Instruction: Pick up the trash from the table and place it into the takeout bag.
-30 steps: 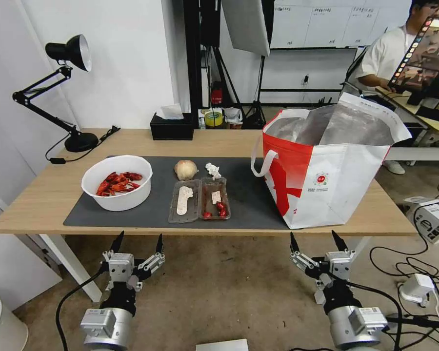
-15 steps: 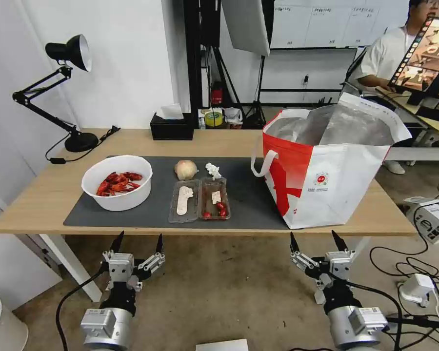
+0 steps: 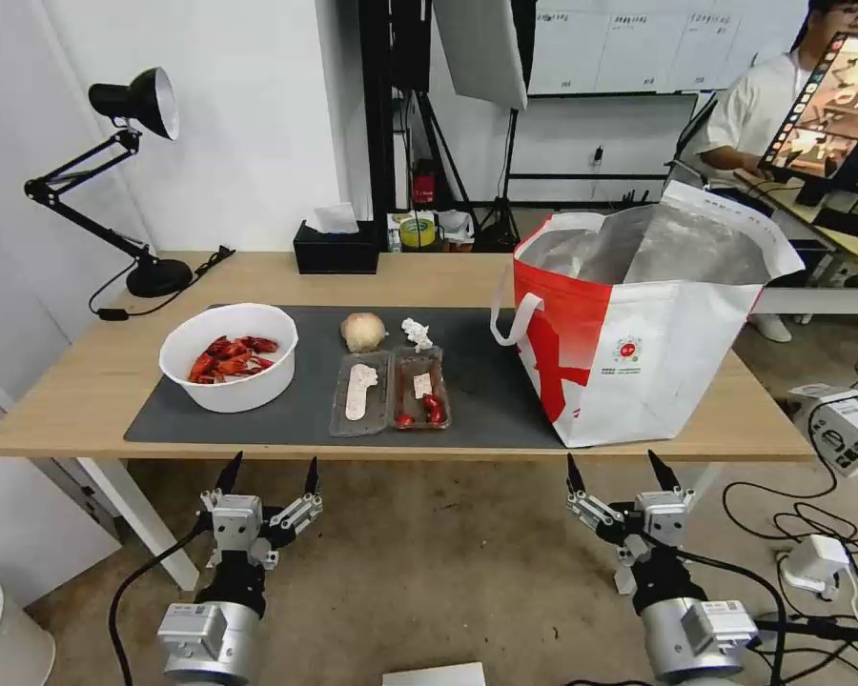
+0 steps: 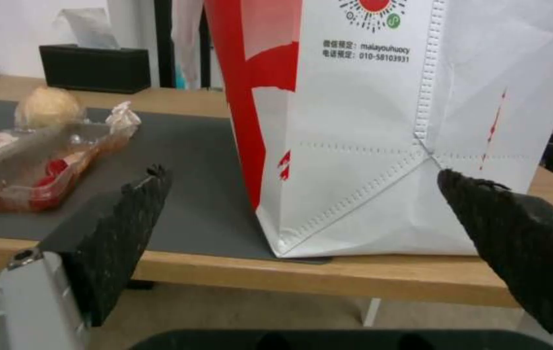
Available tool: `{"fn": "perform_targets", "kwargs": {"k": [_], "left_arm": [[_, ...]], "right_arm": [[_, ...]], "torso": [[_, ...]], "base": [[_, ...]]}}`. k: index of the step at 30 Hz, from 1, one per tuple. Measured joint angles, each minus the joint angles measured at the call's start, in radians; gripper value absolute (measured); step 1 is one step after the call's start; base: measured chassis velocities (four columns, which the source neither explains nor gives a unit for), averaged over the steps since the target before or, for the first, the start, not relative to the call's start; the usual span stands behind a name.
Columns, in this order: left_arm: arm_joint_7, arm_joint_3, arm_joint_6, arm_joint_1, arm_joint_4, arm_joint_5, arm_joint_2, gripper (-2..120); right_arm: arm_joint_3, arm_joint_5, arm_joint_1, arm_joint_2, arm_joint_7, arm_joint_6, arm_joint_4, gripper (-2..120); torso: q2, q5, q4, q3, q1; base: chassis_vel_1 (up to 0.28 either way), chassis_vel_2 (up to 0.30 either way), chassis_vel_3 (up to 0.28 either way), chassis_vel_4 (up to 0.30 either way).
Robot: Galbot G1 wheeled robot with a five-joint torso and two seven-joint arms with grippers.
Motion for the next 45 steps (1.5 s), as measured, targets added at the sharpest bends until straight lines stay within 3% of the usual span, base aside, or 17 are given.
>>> {"fn": "perform_targets", "kwargs": {"k": [8, 11, 14, 16, 18, 22, 26, 29, 30, 31, 45], "left_arm": [[0.000, 0.000, 0.000, 0.000, 0.000, 0.000, 0.000, 100], [-0.014, 0.000, 0.022, -0.007, -0.008, -0.024, 0.007, 100], [-0.049, -0.002, 0.078, -0.026, -0.032, -0.084, 0.028, 100], [-0.103, -0.005, 0.162, -0.055, -0.066, -0.174, 0.058, 100], [-0.113, -0.006, 0.177, -0.060, -0.072, -0.190, 0.063, 100], [-0.194, -0.010, 0.305, -0.103, -0.123, -0.328, 0.109, 100], [-0.240, -0.013, 0.377, -0.127, -0.153, -0.405, 0.134, 100], [-0.301, -0.016, 0.473, -0.159, -0.191, -0.508, 0.169, 100], [-0.301, -0.016, 0.473, -0.159, -0.191, -0.508, 0.169, 100], [-0.326, -0.014, 0.507, -0.177, -0.194, -0.554, 0.185, 100], [-0.330, 0.009, 0.517, -0.183, -0.164, -0.594, 0.176, 100]], "right_arm": [[0.000, 0.013, 0.006, -0.015, 0.003, -0.017, 0.003, 100], [0.008, 0.068, 0.037, -0.073, 0.021, -0.091, 0.022, 100], [0.014, 0.119, 0.065, -0.128, 0.039, -0.160, 0.040, 100], [0.023, 0.186, 0.101, -0.198, 0.061, -0.250, 0.062, 100], [0.024, 0.200, 0.108, -0.213, 0.066, -0.270, 0.067, 100], [0.037, 0.298, 0.163, -0.318, 0.099, -0.402, 0.101, 100], [0.037, 0.320, 0.176, -0.346, 0.105, -0.431, 0.104, 100], [0.036, 0.389, 0.220, -0.403, 0.127, -0.524, 0.109, 100], [0.036, 0.389, 0.220, -0.403, 0.127, -0.524, 0.109, 100], [0.034, 0.434, 0.250, -0.439, 0.142, -0.585, 0.111, 100], [0.015, 0.465, 0.270, -0.443, 0.153, -0.619, 0.097, 100]], "torso": [[0.000, 0.0002, -0.0002, 0.000, 0.000], [0.000, -0.0001, 0.0002, 0.000, 0.000], [0.000, 0.0001, 0.0001, 0.000, 0.000], [0.000, 0.0001, 0.0000, 0.000, 0.000], [0.000, 0.0002, 0.0000, 0.000, 0.000], [0.000, 0.0000, 0.0000, 0.000, 0.000], [0.000, 0.0005, -0.0004, 0.000, 0.000], [0.000, 0.0000, 0.0000, 0.000, 0.000], [0.000, 0.0000, 0.0000, 0.000, 0.000], [0.000, 0.0002, 0.0000, 0.000, 0.000], [0.000, 0.0000, 0.0000, 0.000, 0.000]], "base": [[0.000, 0.000, 0.000, 0.000], [0.000, 0.000, 0.000, 0.000], [0.000, 0.000, 0.000, 0.000], [0.000, 0.000, 0.000, 0.000], [0.000, 0.000, 0.000, 0.000], [0.000, 0.000, 0.000, 0.000], [0.000, 0.000, 0.000, 0.000], [0.000, 0.000, 0.000, 0.000], [0.000, 0.000, 0.000, 0.000], [0.000, 0.000, 0.000, 0.000], [0.000, 0.000, 0.000, 0.000]]}}
